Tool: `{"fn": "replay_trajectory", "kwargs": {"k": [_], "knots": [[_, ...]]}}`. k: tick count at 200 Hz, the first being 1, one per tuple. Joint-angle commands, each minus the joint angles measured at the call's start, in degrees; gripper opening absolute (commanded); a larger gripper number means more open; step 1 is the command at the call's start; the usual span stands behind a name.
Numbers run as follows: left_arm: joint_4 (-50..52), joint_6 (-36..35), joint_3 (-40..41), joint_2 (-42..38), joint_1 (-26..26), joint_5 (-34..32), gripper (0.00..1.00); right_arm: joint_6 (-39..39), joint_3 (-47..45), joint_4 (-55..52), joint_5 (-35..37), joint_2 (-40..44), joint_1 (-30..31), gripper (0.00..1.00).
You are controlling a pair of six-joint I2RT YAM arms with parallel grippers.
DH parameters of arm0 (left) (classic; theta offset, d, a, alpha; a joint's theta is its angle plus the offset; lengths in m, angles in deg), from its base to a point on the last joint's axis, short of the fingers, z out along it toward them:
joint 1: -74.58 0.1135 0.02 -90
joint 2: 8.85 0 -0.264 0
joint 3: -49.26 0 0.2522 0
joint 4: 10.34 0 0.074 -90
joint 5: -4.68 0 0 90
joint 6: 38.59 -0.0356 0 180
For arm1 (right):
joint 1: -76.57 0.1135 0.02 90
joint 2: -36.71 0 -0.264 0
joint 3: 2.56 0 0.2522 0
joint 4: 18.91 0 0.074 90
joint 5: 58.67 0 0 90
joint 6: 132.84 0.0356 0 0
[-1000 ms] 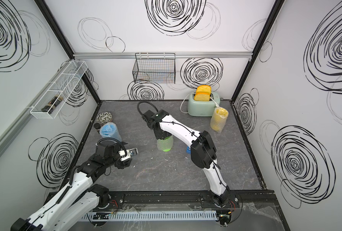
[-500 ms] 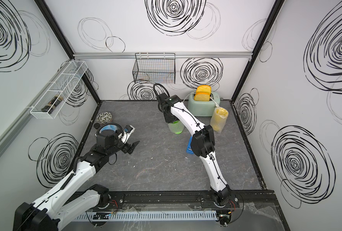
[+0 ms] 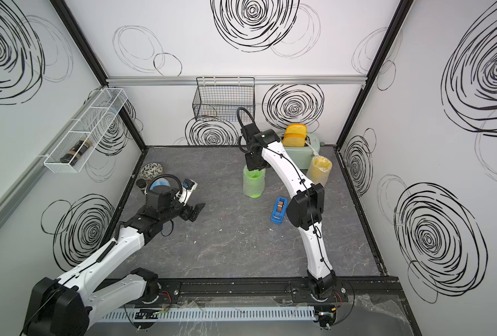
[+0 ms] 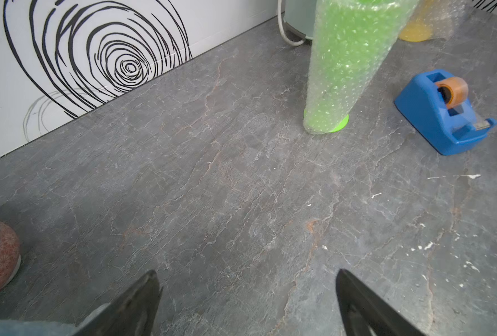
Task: Wrap wine glasses in bubble wrap
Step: Move the bubble wrap to the center of the board, then reset both arms
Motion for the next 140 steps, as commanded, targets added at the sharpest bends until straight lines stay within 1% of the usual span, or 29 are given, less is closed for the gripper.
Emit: {"fn": "replay_trajectory", "kwargs": {"k": [1,16,29,38,53,54,56,57,58,60,61,62,63,64,68,83,91,99,107,120,140], "knots": [[-6.98,2.59,0.06,1.35,0.01,-1.50,0.97,-0.71,2.99,-1.26,-2.76,5.03,-0.52,0.52],[-11.42,3.15,2.21,2.90,0.17,-3.98,0.97,-0.84,2.01,-0.46,-3.07,8.72,-1.42,0.53],[-15.96,2.80,4.28,4.67,1.08,-4.29,0.96,-1.02,-1.78,1.99,-3.64,13.42,-2.97,0.56],[-19.95,2.16,5.73,5.76,1.93,-4.34,0.97,-1.56,-6.35,4.66,-3.54,17.00,-4.20,0.59],[-26.51,1.24,8.96,7.29,3.93,-4.70,0.96,-2.97,-20.42,13.08,-3.69,25.40,-6.60,0.64],[-26.95,1.23,9.20,7.38,4.12,-4.69,0.97,-3.05,-21.36,13.78,-3.76,25.95,-6.80,0.65],[-27.61,1.22,9.58,7.60,4.45,-4.66,0.97,-3.26,-23.42,14.94,-3.90,27.18,-7.25,0.70],[-27.98,1.18,9.78,7.71,4.60,-4.67,0.96,-3.45,-25.81,16.48,-4.04,28.34,-7.71,0.74],[-28.30,1.11,9.92,7.81,4.81,-4.63,0.97,-3.45,-25.81,16.48,-4.04,28.34,-7.71,0.74],[-28.83,1.00,10.31,8.04,5.08,-4.53,0.97,-3.63,-27.70,17.72,-4.08,29.62,-8.09,0.81],[-29.25,0.89,10.45,8.15,5.23,-4.47,0.96,-3.73,-29.00,18.60,-4.09,30.21,-8.29,0.85],[-29.55,0.84,10.56,8.25,5.34,-4.40,0.96,-3.74,-30.04,19.35,-4.13,30.77,-8.52,0.93],[-29.83,0.72,10.71,8.30,5.49,-4.36,0.96,-3.87,-31.00,20.03,-4.16,31.27,-8.68,0.98],[-30.10,0.62,10.87,8.41,5.65,-4.35,0.97,-3.90,-32.05,20.68,-4.17,32.01,-8.89,1.00],[-31.22,-0.12,11.48,8.88,6.10,-4.25,0.97,-4.15,-36.50,23.75,-4.18,34.53,-9.82,0.98],[-35.68,-3.47,13.82,10.19,6.60,-5.24,0.96,-4.46,-52.64,36.43,-5.24,43.67,-13.98,0.97],[-37.37,-4.02,14.95,10.84,6.93,-6.20,0.96,-4.45,-60.48,43.08,-5.74,48.56,-16.12,0.97],[-41.21,-3.62,16.09,11.22,7.66,-5.92,0.97,-4.13,-67.83,49.35,-5.72,53.13,-18.08,0.98],[-44.37,-3.06,17.36,11.78,8.45,-5.27,0.97,-3.10,-73.81,54.69,-5.67,57.06,-20.32,0.97],[-47.80,-4.23,18.07,12.67,8.69,-5.02,0.97,-3.88,-83.84,64.52,-7.51,62.66,-24.18,0.97],[-54.47,-3.28,19.31,13.91,9.11,-6.42,0.96,-3.68,-94.90,75.19,-5.65,68.46,-28.68,0.97]]}}
